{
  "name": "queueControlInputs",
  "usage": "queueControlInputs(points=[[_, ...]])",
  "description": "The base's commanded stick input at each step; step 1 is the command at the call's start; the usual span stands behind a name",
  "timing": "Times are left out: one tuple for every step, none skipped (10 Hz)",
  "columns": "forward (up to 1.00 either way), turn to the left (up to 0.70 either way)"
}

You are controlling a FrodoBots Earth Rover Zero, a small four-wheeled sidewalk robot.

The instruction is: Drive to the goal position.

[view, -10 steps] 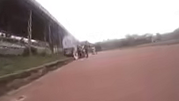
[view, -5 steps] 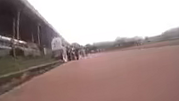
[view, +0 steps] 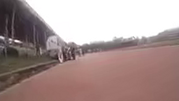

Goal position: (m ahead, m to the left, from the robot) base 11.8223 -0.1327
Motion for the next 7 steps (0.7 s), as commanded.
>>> queueControlInputs(points=[[0.7,-0.22],[0.7,-0.32],[0.7,-0.23],[0.7,-0.09],[0.7,0.01],[0.7,0.01],[0.7,0.01]])
